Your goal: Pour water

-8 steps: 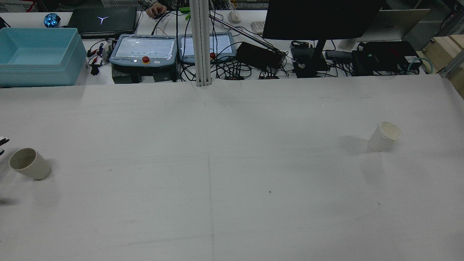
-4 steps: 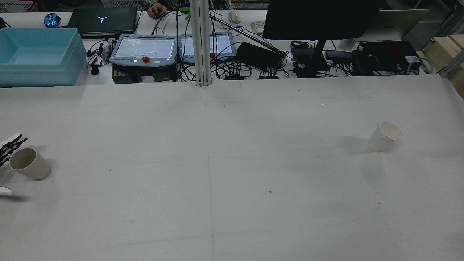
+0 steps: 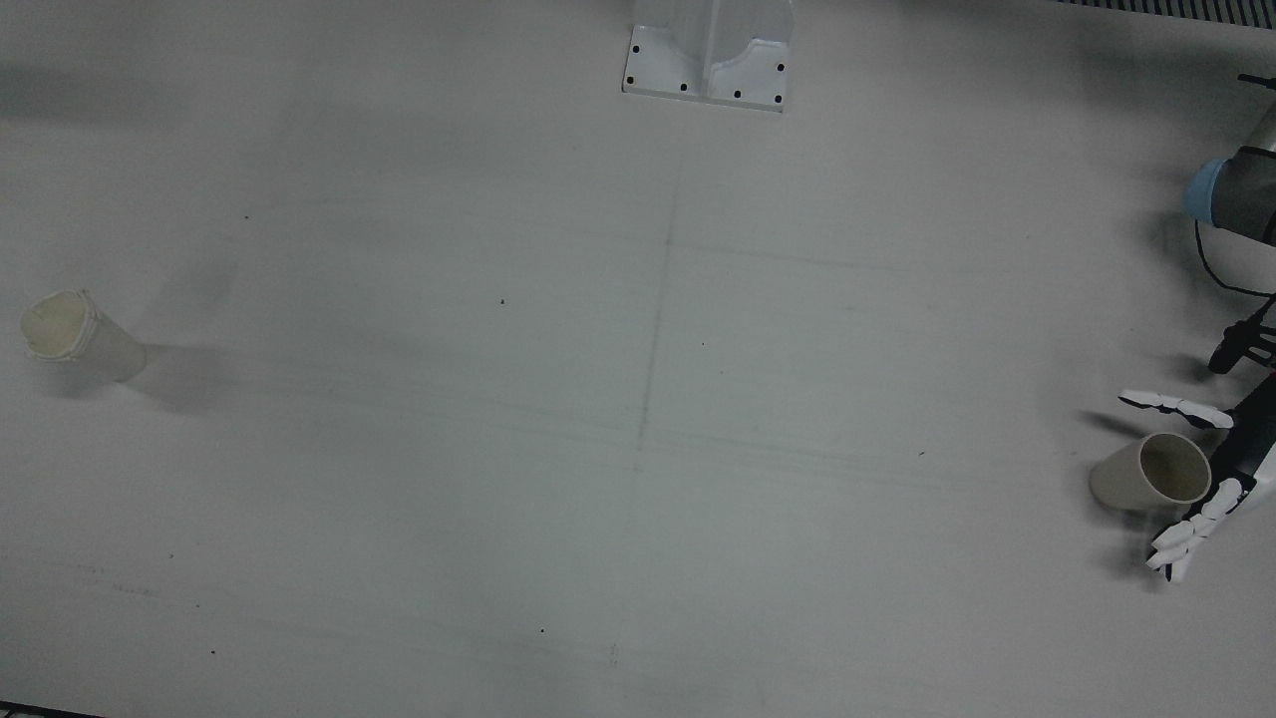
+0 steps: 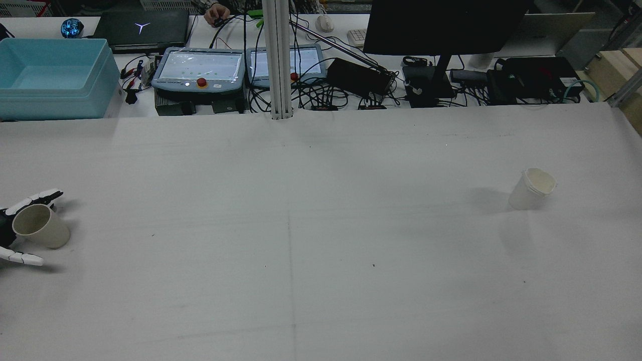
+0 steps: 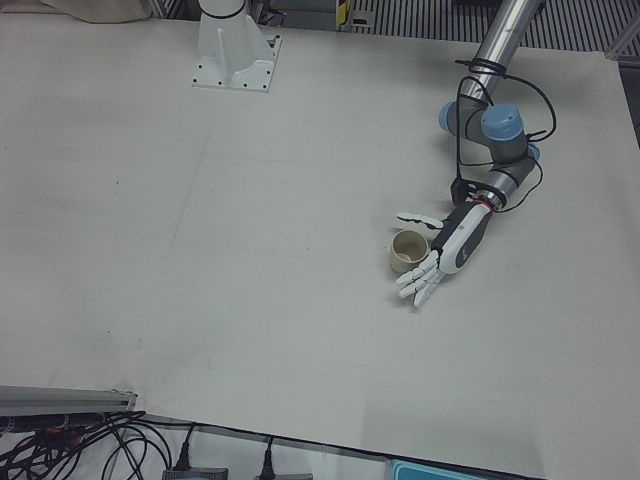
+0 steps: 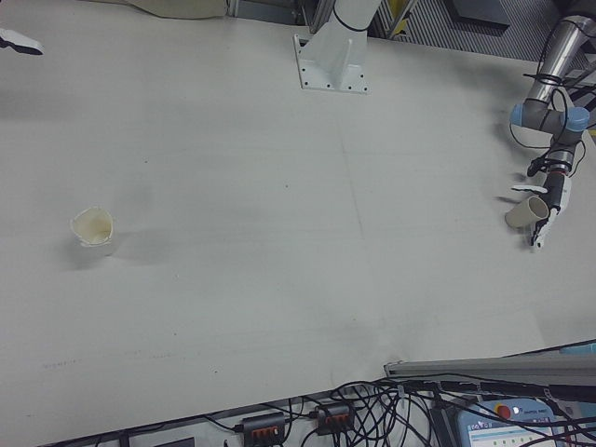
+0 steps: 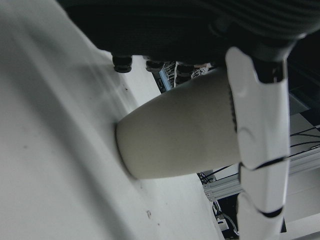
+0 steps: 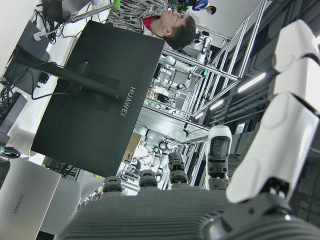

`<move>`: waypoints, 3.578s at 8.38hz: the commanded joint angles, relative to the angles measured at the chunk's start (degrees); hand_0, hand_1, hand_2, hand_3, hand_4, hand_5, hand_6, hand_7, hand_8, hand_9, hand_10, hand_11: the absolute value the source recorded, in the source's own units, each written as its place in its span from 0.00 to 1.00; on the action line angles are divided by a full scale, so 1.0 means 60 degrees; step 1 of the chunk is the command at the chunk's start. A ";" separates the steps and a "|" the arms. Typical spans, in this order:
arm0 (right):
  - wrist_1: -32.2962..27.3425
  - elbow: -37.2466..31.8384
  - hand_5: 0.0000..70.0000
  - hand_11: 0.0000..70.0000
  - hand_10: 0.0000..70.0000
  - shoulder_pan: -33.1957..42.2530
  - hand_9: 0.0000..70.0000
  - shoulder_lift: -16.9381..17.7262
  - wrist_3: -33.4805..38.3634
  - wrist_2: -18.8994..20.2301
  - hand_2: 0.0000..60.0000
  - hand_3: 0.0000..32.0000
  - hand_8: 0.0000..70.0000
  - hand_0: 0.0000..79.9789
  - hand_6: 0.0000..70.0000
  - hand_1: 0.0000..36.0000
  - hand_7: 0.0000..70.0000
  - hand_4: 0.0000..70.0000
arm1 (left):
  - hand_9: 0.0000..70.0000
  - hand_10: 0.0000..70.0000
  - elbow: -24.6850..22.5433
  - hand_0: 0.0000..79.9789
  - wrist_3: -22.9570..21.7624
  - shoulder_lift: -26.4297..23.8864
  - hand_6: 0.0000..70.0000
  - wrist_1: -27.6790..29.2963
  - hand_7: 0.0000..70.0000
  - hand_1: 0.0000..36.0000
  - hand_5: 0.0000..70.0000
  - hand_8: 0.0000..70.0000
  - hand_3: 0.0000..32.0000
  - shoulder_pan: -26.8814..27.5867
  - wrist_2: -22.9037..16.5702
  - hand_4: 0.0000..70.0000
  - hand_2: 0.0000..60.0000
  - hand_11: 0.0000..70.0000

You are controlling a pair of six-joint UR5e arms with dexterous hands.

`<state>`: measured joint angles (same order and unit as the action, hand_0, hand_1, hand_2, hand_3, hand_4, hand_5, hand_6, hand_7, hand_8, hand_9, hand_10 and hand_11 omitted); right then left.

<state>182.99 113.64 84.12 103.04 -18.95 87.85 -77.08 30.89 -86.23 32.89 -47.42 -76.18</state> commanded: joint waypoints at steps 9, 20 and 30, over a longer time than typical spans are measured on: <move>0.0000 -0.0030 0.90 0.06 0.03 0.0510 0.07 0.0142 0.0200 -0.0008 0.19 0.00 0.05 0.58 0.05 0.32 0.16 0.07 | 0.06 0.10 -0.0496 0.99 -0.1963 -0.0365 0.20 -0.1680 0.35 0.67 1.00 0.07 0.00 0.1179 0.1988 1.00 0.12 0.17; -0.4590 -0.5661 0.69 0.08 0.04 -0.0132 0.06 0.0054 -0.0606 0.0578 0.26 0.00 0.06 0.59 0.10 0.37 0.17 0.13 | 0.09 0.12 -0.4848 1.00 -0.4210 -0.0891 0.27 -0.6239 0.46 1.00 1.00 0.09 0.00 0.0476 0.1871 1.00 1.00 0.22; -0.4879 -0.7517 0.68 0.22 0.14 -0.2782 0.07 -0.1924 -0.1805 -0.0082 0.13 0.00 0.05 0.60 0.06 0.39 0.17 0.00 | 0.08 0.12 -0.5084 1.00 -0.4401 -0.1156 0.24 -0.6917 0.42 1.00 1.00 0.09 0.00 0.0432 0.1974 1.00 1.00 0.22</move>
<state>152.13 66.48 70.28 91.89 -27.80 88.27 -108.34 4.72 -93.59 -9.16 -44.73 -64.48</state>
